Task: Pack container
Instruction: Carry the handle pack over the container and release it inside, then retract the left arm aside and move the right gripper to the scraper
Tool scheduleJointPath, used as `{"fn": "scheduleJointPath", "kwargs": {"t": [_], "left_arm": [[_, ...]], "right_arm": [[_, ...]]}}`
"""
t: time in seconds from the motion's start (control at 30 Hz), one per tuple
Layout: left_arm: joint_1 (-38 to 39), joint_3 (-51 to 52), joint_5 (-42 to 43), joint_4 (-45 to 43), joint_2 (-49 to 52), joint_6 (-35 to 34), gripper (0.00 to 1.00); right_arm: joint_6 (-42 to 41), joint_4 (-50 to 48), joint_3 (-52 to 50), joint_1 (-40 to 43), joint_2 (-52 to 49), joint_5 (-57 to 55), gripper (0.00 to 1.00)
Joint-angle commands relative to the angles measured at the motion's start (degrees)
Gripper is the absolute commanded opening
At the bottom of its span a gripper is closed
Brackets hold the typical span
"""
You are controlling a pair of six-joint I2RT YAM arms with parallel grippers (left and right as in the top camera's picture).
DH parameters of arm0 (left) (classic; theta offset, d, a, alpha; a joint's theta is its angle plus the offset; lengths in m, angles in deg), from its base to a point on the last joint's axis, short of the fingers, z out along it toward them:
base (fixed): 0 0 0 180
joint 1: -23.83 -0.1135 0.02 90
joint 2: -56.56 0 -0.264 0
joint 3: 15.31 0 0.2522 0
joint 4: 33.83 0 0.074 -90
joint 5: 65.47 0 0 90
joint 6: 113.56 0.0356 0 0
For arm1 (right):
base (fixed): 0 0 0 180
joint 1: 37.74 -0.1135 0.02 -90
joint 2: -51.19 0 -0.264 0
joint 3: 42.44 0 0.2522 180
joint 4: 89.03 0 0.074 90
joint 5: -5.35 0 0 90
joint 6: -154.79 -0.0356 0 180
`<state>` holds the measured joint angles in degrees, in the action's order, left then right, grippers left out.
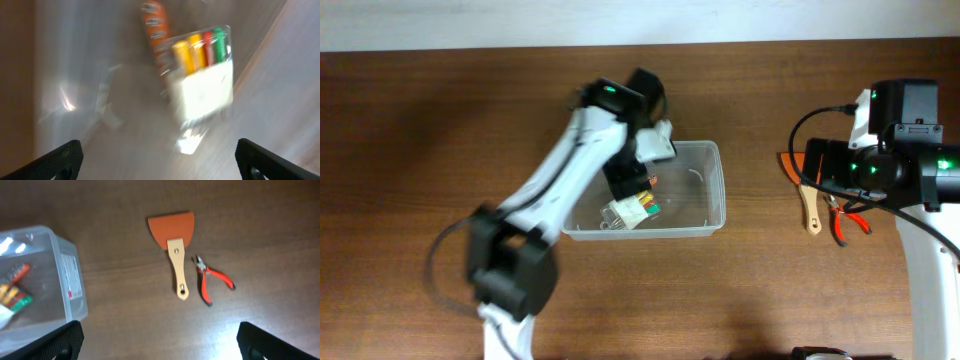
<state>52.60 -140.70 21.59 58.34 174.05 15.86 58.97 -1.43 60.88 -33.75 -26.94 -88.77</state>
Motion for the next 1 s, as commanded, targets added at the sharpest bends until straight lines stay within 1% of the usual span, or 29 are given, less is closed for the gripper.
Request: {"fn": "scheduleJointPath", "kwargs": {"t": [0.0, 0.1, 0.2, 0.23, 0.3, 0.4, 0.5, 0.6, 0.63, 0.8, 0.97], "left_arm": [[-4.79, -2.43, -2.93, -0.28, -12.52, -3.58, 0.99], [-10.86, -2.43, -2.89, -1.66, -18.91, -7.10, 0.99], [-19.76, -2.43, -2.25, -3.21, -23.71, -12.33, 0.99], [-22.49, -2.43, -2.08, -3.58, -24.57, -14.25, 0.99], [-28.65, -2.43, -0.81, -4.31, -25.46, -18.38, 0.99], [-37.57, -1.84, 4.02, -4.98, -25.20, -24.68, 0.99], [-44.50, 1.55, 6.19, -6.03, -24.92, -31.30, 0.99], [-48.46, 6.71, 6.19, -7.34, -24.94, -35.93, 0.99], [-49.42, 8.61, 6.19, -7.67, -24.94, -36.48, 0.99], [-50.56, 17.49, 6.21, -11.58, -24.94, -36.50, 0.99], [-49.90, 20.26, 6.19, -13.79, -24.94, -36.85, 0.99]], "right_arm": [[-0.02, -0.20, 2.05, 0.28, 0.22, -1.68, 0.99], [-1.42, 2.34, 4.28, 0.28, 1.66, -6.80, 0.99], [-7.04, 5.53, 5.95, 0.72, 5.40, -14.97, 0.99], [-8.35, 6.40, 6.03, 1.14, 6.67, -16.20, 0.99], [-10.78, 8.94, 6.01, 2.93, 9.62, -16.50, 0.99], [-14.36, 14.16, 5.77, 7.30, 12.87, -16.46, 0.99], [-14.32, 17.86, 4.87, 10.86, 13.88, -15.78, 0.99], [-12.50, 18.78, 3.32, 12.33, 13.29, -14.91, 0.99], [-11.45, 18.43, 2.75, 12.31, 12.85, -13.97, 0.99], [-2.29, 13.00, -0.63, 12.17, 8.96, -6.16, 0.98], [0.28, 8.76, -1.55, 12.15, 2.27, -5.46, 0.99]]}}
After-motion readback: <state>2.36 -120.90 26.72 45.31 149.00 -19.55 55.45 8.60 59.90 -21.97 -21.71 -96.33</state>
